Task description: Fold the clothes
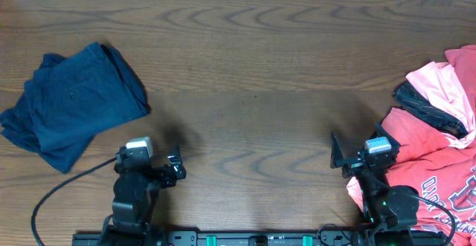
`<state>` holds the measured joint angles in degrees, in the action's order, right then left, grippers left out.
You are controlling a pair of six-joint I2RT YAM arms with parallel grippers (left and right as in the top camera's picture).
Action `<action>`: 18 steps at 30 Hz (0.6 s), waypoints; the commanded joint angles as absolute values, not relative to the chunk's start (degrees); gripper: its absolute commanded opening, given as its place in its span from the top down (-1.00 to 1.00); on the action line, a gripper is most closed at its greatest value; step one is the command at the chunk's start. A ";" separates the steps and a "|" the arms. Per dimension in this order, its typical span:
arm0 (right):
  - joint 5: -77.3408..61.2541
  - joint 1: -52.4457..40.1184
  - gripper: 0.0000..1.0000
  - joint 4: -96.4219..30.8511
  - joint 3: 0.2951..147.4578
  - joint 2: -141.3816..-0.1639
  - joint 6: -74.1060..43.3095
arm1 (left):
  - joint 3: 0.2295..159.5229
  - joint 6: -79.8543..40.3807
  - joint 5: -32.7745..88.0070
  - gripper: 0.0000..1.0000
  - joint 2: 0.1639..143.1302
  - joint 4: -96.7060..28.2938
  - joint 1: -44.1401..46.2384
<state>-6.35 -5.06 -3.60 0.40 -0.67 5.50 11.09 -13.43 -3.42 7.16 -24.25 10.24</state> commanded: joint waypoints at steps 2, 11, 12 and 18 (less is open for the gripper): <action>-6.02 -5.65 -0.98 -3.84 0.32 -0.27 6.26 | 5.80 -12.49 -4.34 -0.96 2.50 -17.32 8.43; -6.02 -5.65 -0.98 -3.84 0.32 -0.27 6.26 | 0.73 -9.47 -5.61 -0.96 0.08 -2.94 5.65; -6.02 -5.65 -0.98 -3.84 0.32 -0.30 6.26 | 0.23 -9.98 -5.54 -0.96 0.08 -2.33 5.39; -6.02 -5.65 -0.99 -3.84 0.32 -0.27 6.26 | 0.23 -10.55 -5.41 -0.96 0.08 -3.55 5.37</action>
<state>-6.35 -5.06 -3.60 0.40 -0.67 5.52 1.89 -10.87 -4.51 0.62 -2.37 5.72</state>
